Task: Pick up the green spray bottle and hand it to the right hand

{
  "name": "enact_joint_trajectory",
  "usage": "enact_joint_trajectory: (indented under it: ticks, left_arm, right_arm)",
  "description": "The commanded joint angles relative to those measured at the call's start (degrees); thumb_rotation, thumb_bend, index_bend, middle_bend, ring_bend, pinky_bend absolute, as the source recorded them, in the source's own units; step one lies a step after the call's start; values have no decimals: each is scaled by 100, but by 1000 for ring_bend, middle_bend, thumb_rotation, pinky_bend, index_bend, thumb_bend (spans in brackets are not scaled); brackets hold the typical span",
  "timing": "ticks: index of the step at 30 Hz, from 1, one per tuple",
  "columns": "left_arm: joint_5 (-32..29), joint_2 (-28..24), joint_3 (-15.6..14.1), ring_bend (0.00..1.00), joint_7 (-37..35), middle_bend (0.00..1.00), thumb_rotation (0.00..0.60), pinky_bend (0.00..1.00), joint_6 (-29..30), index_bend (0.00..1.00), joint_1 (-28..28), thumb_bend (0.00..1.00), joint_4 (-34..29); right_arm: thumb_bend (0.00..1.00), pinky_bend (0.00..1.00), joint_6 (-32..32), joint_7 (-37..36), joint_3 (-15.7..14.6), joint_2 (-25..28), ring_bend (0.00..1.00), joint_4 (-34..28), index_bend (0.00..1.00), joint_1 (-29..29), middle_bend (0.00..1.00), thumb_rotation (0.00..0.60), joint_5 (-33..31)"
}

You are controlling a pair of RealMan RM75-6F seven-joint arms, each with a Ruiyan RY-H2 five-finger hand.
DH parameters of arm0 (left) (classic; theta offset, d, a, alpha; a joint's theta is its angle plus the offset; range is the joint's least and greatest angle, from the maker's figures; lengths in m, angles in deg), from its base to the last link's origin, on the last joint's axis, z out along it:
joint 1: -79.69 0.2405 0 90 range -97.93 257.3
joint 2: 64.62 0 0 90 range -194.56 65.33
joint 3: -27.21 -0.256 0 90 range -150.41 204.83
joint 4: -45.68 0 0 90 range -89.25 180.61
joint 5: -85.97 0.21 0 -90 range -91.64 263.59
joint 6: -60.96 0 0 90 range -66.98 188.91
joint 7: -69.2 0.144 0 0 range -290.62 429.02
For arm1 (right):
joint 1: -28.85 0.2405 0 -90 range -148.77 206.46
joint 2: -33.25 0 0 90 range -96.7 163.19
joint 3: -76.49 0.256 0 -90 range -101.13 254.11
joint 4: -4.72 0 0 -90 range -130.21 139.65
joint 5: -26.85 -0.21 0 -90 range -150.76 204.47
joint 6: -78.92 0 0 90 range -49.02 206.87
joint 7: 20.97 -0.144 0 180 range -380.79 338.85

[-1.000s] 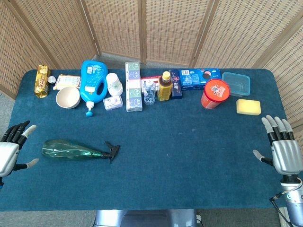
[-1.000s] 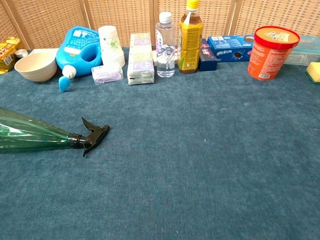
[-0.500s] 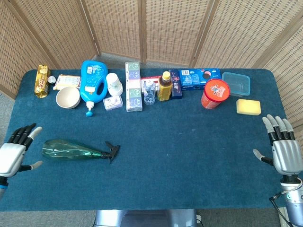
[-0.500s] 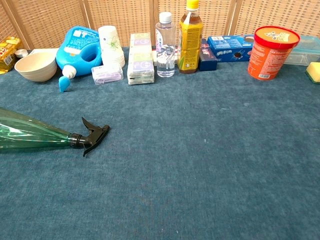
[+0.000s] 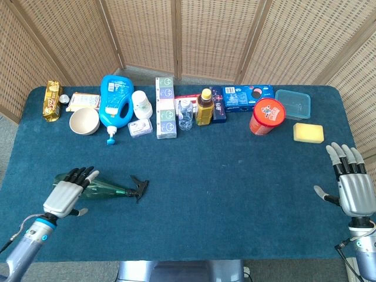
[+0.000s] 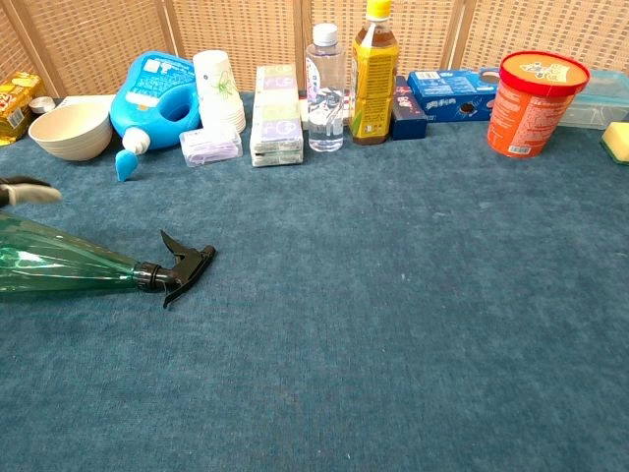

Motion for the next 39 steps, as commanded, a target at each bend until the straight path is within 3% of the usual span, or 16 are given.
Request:
enact_joint_trajectory:
  ticks: [1, 8, 12, 14, 21, 25, 27, 31, 35, 39]
  left_arm:
    - [-552, 225, 147, 0, 656, 0, 600, 46, -264, 30, -126, 0, -126]
    - [-1183, 291, 258, 0, 1422, 0, 600, 47, -373, 32, -228, 0, -301]
    - [-1460, 338, 307, 2, 1638, 36, 600, 150, -355, 49, -260, 11, -329]
    - [-1563, 352, 306, 38, 1773, 85, 600, 226, -322, 62, -271, 20, -316]
    - [-1882, 471, 309, 333, 2351, 368, 600, 497, -60, 235, -279, 95, -314]
    - [-1794, 505, 334, 371, 2200, 404, 600, 527, 123, 262, -259, 112, -348]
    - [-1603, 435, 345, 376, 1832, 407, 600, 527, 172, 265, -240, 112, -397]
    - [-487, 55, 409, 386, -380, 416, 600, 527, 453, 272, -141, 111, -555]
    - [789, 109, 368, 388, -2841, 417, 600, 527, 1309, 274, -129, 110, 120]
    - [1475, 318, 294, 386, -4431, 417, 600, 527, 1993, 275, -228, 100, 715]
  right_arm:
    - [0, 0, -11, -37, 16, 12, 0, 12, 0, -10, 0, 588, -19]
    - [0, 0, -12, -124, 47, 36, 0, 31, 0, -22, 0, 588, -59]
    - [0, 0, -13, -145, 54, 44, 0, 33, 0, -30, 0, 589, -72]
    - [0, 0, -5, -153, 59, 44, 0, 39, 0, -30, 0, 588, -82]
    - [0, 0, 22, -190, 58, 42, 0, 45, 0, -22, 0, 588, -81]
    - [0, 0, 23, -228, 61, 52, 0, 47, 0, -27, 0, 589, -82]
    - [0, 0, 24, -239, 64, 54, 0, 50, 0, -30, 0, 589, -87]
    - [0, 0, 101, -373, 53, 62, 0, 51, 0, -21, 0, 589, -113]
    - [0, 0, 305, -959, 40, 152, 0, -31, 0, 17, 0, 587, -157]
    - [0, 0, 523, -1535, 42, 230, 0, -59, 0, 96, 0, 589, -174]
